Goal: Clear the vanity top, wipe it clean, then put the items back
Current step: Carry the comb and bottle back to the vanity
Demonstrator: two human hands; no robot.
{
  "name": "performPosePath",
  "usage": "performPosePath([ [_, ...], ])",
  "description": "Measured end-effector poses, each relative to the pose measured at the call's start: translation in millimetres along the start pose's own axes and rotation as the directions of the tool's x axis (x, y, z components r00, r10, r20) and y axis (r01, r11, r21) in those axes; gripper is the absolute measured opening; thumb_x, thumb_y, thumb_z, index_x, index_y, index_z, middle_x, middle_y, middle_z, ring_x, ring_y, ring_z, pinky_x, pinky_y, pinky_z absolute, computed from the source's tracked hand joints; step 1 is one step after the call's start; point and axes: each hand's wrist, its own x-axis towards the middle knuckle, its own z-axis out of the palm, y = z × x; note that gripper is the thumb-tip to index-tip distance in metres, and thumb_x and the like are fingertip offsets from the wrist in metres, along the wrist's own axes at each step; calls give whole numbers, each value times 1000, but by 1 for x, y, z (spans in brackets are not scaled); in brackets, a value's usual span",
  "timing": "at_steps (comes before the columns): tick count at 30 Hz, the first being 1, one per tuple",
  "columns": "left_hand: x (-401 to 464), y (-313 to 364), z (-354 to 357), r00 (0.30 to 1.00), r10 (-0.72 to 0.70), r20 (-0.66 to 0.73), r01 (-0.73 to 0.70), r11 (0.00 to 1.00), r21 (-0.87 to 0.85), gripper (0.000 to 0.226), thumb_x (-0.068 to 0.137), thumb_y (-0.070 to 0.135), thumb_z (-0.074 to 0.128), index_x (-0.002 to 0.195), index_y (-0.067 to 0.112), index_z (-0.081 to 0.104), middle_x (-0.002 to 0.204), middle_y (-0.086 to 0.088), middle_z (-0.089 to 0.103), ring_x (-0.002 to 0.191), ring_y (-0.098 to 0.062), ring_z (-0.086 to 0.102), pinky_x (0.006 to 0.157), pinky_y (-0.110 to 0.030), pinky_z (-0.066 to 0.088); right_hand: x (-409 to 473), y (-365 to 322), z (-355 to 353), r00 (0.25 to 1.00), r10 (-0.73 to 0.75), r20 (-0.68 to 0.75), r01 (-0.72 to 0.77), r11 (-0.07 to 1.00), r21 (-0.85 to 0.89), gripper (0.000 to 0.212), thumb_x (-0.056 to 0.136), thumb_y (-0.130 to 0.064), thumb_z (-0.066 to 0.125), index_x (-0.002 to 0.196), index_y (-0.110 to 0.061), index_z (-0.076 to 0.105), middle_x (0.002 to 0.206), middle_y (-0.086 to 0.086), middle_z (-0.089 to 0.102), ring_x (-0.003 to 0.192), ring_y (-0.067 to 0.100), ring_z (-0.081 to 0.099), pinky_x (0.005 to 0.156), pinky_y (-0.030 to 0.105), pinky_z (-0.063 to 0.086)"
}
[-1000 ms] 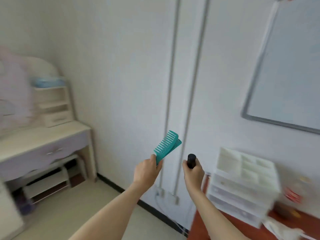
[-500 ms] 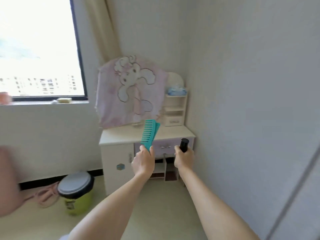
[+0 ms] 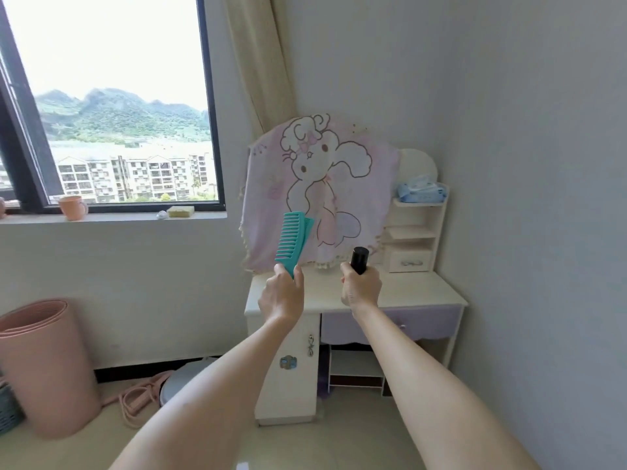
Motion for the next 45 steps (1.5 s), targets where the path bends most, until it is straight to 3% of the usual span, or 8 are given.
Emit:
performPosePath([
  [3,44,-11,23,1000,-20,-11,20,1000,8,35,99,39,28,98,7,43,95,-14,63,84,-33,59,63,-33,38,44,7,27,1000,-2,29,3,1000,-15,13,87,-12,57,78,-4,52,67,8,51,53,15,44,34,9,30],
  [8,120,-30,75,998,-64,-17,65,997,30,34,99,39,28,96,8,42,94,-13,63,84,-33,60,65,-34,40,129,34,79,997,-6,74,9,999,-44,12,85,-13,57,79,-4,53,74,12,55,61,20,47,44,17,37],
  [15,220,-51,149,986,-167,4,167,984,59,35,99,40,27,98,8,42,96,-13,63,86,-33,60,66,-35,41,242,81,147,988,66,138,-53,994,-97,11,83,-14,58,78,-4,56,72,10,55,65,22,49,44,17,36],
  [20,279,-71,199,972,-230,42,226,970,86,37,99,39,27,102,7,44,98,-14,64,89,-34,60,66,-34,39,302,118,191,977,131,166,-108,985,-137,11,85,-12,58,79,-4,55,73,11,54,57,18,46,32,10,30],
  [30,417,-130,312,956,-235,177,212,967,138,36,99,40,27,101,8,44,101,-15,62,93,-34,59,67,-34,38,427,209,287,952,286,113,-264,948,-177,10,82,-10,57,76,-5,51,66,8,51,50,17,42,30,11,28],
  [35,446,-165,362,920,-241,307,171,956,238,40,99,42,26,109,8,44,101,-15,64,93,-35,60,68,-35,40,464,259,310,919,379,110,-352,914,-202,8,83,-11,59,74,-11,57,70,5,59,57,17,48,37,11,34],
  [40,449,-193,414,869,-264,419,153,948,280,38,100,40,26,112,10,43,101,-11,64,90,-33,60,67,-34,42,484,309,316,862,493,119,-467,863,-193,6,86,-13,60,91,-8,62,72,4,54,53,13,44,36,10,32],
  [45,446,-210,457,802,-369,470,265,925,273,29,100,35,25,105,10,41,102,-9,64,87,-30,61,64,-34,43,497,354,320,831,530,169,-482,838,-255,9,85,-16,64,94,-19,62,80,3,60,56,12,46,49,17,39],
])
